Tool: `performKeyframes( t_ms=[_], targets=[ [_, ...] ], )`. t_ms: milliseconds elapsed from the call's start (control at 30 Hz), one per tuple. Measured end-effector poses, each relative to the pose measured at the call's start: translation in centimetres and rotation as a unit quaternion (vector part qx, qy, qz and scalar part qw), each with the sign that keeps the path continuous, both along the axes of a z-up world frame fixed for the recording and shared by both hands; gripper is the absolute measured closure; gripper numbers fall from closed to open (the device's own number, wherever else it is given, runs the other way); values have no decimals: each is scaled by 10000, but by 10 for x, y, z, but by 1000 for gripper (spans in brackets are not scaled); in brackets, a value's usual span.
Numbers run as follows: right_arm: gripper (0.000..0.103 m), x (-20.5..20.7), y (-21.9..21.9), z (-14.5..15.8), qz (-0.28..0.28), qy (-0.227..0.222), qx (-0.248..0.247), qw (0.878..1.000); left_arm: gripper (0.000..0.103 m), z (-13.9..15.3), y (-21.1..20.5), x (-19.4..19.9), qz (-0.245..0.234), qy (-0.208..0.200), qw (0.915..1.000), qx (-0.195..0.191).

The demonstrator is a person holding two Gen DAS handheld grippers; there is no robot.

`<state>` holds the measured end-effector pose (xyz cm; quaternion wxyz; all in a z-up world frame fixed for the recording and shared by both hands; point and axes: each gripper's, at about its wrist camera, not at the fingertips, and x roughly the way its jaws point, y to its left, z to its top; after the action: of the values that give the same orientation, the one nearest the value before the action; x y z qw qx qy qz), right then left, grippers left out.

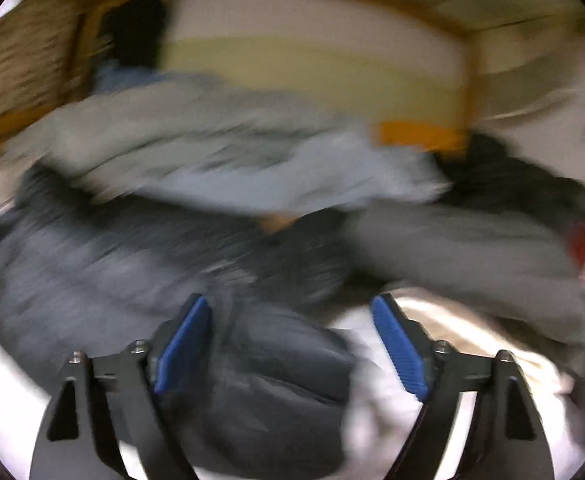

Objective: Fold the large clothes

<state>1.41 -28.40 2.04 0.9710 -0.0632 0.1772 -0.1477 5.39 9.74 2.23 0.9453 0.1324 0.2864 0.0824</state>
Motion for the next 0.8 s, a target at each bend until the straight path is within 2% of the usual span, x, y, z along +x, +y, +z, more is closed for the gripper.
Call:
performKeyframes(
  t_ms=[33, 100, 167, 200, 233, 333, 400, 433, 500, 533, 600, 700, 800],
  targets=[
    [16, -7, -8, 5, -258, -264, 143, 9992, 24, 7, 1, -8, 40, -259, 9997, -31],
    [13, -16, -17, 13, -280, -534, 523, 9968, 20, 27, 4, -30, -85, -959, 9950, -268],
    [5, -26, -20, 21, 110, -766, 1041, 9915, 12, 44, 1, -47, -305, -1405, 9886, -446],
    [0, -28, -18, 24, 259, -778, 1145, 9900, 11, 51, -5, -53, -449, -1533, 9858, -512],
    [0, -28, -10, 27, 458, -734, 1221, 9887, 10, 56, -10, -55, -596, -1550, 9845, -571],
    [0, -22, 15, 24, 892, -447, 1306, 9864, 9, 57, -28, -40, -1097, -1159, 9825, -958],
    [0, -6, 41, 15, 1239, 5, 1207, 9849, 9, 45, -43, -20, -1319, -641, 9827, -1133],
    [0, 5, 58, 8, 1490, 416, 1088, 9819, 9, 38, -49, -10, -1357, -416, 9828, -1181],
    [0, 18, 79, -4, 1791, 951, 1017, 9739, 9, 22, -61, 7, -1436, -62, 9808, -1321],
    [0, 25, 91, -12, 1968, 1208, 1032, 9675, 9, 15, -65, 12, -1463, 54, 9802, -1335],
    [0, 31, 107, -26, 2166, 1443, 1013, 9602, 9, -1, -70, 18, -1424, 204, 9824, -1192],
    [0, 48, 120, -49, 2156, 1687, 794, 9585, 9, -24, -74, 27, -1170, 508, 9873, -943],
    [0, 59, 116, -70, 2036, 1796, 769, 9594, 9, -38, -70, 32, -1090, 624, 9865, -1054]
  ],
)
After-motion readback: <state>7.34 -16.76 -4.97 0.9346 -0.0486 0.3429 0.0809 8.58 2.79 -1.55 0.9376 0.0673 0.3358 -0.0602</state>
